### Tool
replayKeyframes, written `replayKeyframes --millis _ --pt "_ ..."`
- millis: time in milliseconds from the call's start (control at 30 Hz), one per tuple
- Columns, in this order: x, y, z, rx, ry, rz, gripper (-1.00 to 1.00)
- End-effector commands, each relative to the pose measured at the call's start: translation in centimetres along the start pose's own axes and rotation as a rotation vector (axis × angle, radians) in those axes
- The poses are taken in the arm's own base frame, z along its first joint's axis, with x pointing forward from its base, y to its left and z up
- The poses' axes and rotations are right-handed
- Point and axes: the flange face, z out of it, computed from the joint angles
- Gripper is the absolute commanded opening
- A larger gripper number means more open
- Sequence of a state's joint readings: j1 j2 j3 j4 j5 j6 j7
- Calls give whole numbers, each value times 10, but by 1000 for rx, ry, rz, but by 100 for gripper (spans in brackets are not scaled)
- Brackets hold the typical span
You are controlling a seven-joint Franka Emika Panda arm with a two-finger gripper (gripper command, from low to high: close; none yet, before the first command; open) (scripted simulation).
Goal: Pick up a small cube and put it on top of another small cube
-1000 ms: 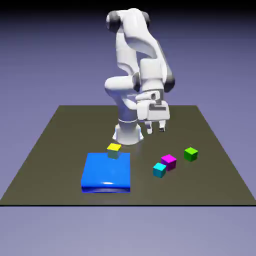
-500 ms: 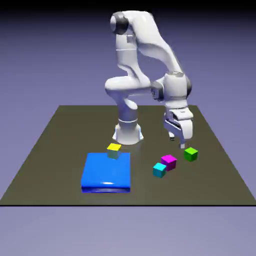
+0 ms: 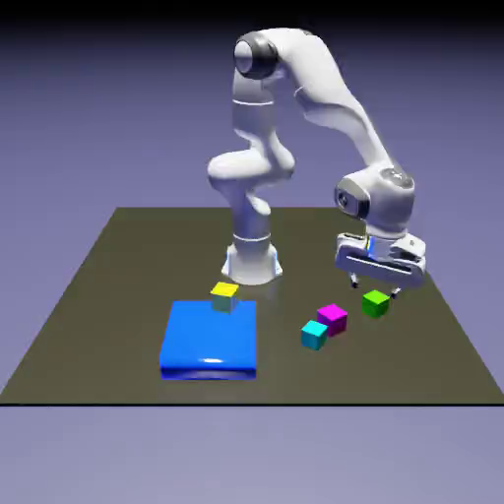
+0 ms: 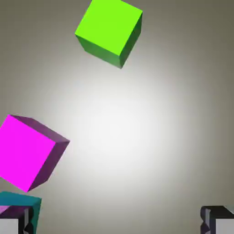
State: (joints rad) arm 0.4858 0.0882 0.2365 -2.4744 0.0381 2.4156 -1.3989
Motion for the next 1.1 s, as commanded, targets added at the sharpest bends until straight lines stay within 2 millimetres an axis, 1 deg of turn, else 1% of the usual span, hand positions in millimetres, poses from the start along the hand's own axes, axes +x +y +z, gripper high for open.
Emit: replayKeyframes --millis 0,233,467,500,533,667,700,733,767,900,933,1000,1067 --pt "5 0 5 19 -1 -54 0" --pt "52 -10 38 157 11 -453 0" --pt "97 -27 70 297 59 -848 0" --pt "103 -29 75 316 69 -902 0" --pt "103 -29 75 316 69 -902 0" --pt "99 -41 140 316 69 -902 0" --pt "99 -41 142 316 69 -902 0" --pt "99 -41 142 316 69 -902 -100" --pt "99 -41 142 316 69 -902 -100" --pt "103 -30 77 316 69 -902 -100" --pt "79 -25 67 312 64 -891 -100" --pt "26 -19 50 306 57 -866 -100" --pt "-27 -21 34 302 53 -838 -100"
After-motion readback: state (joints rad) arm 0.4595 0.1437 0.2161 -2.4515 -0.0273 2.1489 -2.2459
